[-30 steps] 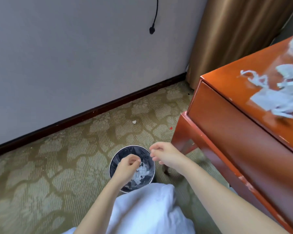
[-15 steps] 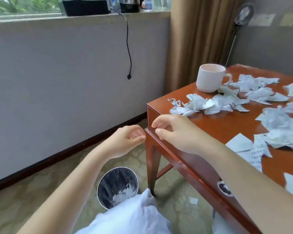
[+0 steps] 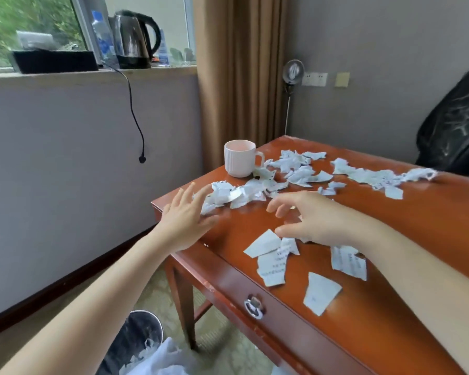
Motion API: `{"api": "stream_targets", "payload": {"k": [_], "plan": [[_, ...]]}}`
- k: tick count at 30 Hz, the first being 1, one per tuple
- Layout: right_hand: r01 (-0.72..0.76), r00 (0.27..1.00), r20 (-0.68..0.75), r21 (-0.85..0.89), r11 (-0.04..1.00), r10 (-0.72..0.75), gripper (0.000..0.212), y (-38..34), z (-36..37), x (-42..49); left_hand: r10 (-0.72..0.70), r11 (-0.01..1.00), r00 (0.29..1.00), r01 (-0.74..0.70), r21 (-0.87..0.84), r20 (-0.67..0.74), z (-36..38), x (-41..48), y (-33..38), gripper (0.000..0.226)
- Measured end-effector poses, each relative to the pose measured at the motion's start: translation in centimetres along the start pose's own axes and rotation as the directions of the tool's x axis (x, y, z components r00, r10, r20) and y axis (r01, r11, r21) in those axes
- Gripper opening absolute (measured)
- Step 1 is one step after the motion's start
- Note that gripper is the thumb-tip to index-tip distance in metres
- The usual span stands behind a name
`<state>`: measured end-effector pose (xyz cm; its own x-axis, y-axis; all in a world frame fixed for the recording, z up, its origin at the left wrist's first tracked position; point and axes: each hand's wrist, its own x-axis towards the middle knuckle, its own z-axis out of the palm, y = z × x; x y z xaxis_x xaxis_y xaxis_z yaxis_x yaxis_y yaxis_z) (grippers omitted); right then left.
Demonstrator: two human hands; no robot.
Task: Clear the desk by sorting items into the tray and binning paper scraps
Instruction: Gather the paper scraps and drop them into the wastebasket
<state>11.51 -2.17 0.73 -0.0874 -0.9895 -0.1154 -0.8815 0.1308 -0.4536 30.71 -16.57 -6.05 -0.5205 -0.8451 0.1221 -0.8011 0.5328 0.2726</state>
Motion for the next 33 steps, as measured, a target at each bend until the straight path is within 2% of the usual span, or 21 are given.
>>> {"api": "stream_targets", "payload": {"k": [3, 5, 7, 9, 13, 16, 22, 25, 27, 29, 33], "plan": [[-0.006, 0.984, 0.176, -0.117, 0.993, 0.027, 0.069, 1.0, 0.3, -0.8, -0.009, 1.0, 0.996, 0.011, -0.024, 0.084, 1.8, 0.9, 0.5, 0.069], [-0.002, 0.977, 0.21, -0.168, 0.986, 0.038, 0.086, 1.0, 1.0, -0.8, 0.033, 0.999, 0.994, -0.032, -0.013, 0.102, 2.7, 0.9, 1.2, 0.067], [0.021, 0.98, 0.199, -0.243, 0.97, 0.029, 0.093, 1.1, 1.8, -0.3, 0.079, 0.997, 0.993, -0.078, -0.015, 0.083, 3.1, 0.8, 1.9, 0.066], [0.058, 0.982, 0.191, -0.289, 0.956, -0.002, 0.092, 1.3, 2.3, 0.3, 0.114, 0.991, 0.992, -0.11, -0.077, 0.059, 3.1, 0.7, 2.4, 0.064], [0.087, 0.981, 0.189, -0.196, 0.977, -0.049, 0.067, 1.6, 2.5, 1.0, 0.16, 0.943, 0.985, -0.133, -0.304, 0.066, 2.7, 0.4, 3.4, 0.053], [0.091, 0.975, 0.214, -0.114, 0.989, -0.065, 0.05, 1.9, 2.6, 1.2, 0.093, 0.903, 0.995, -0.1, -0.418, -0.037, 2.5, 0.9, 3.7, 0.039], [0.117, 0.965, 0.247, -0.093, 0.989, -0.091, 0.026, 2.1, 2.7, 1.6, -0.094, 0.953, 0.971, 0.023, -0.303, -0.22, 1.5, 2.7, 2.7, 0.047], [0.107, 0.965, 0.25, -0.091, 0.99, -0.082, 0.024, 2.2, 2.7, 1.6, -0.234, 0.962, 0.959, 0.205, -0.18, -0.162, 0.8, 3.6, 1.6, 0.062], [0.089, 0.972, 0.226, -0.091, 0.992, -0.066, 0.025, 2.4, 2.4, 1.6, -0.273, 0.953, 0.959, 0.26, -0.157, -0.07, 0.7, 4.3, 0.6, 0.065], [0.08, 0.977, 0.207, -0.125, 0.989, -0.053, 0.032, 2.8, 1.8, 1.5, -0.242, 0.96, 0.97, 0.237, -0.149, -0.02, 1.0, 4.6, 0.2, 0.052], [0.088, 0.952, 0.306, -0.176, 0.98, -0.031, 0.057, 3.1, 0.3, 0.8, -0.121, 0.983, 0.984, 0.1, -0.155, -0.133, 1.6, 4.5, 0.4, 0.032]]}}
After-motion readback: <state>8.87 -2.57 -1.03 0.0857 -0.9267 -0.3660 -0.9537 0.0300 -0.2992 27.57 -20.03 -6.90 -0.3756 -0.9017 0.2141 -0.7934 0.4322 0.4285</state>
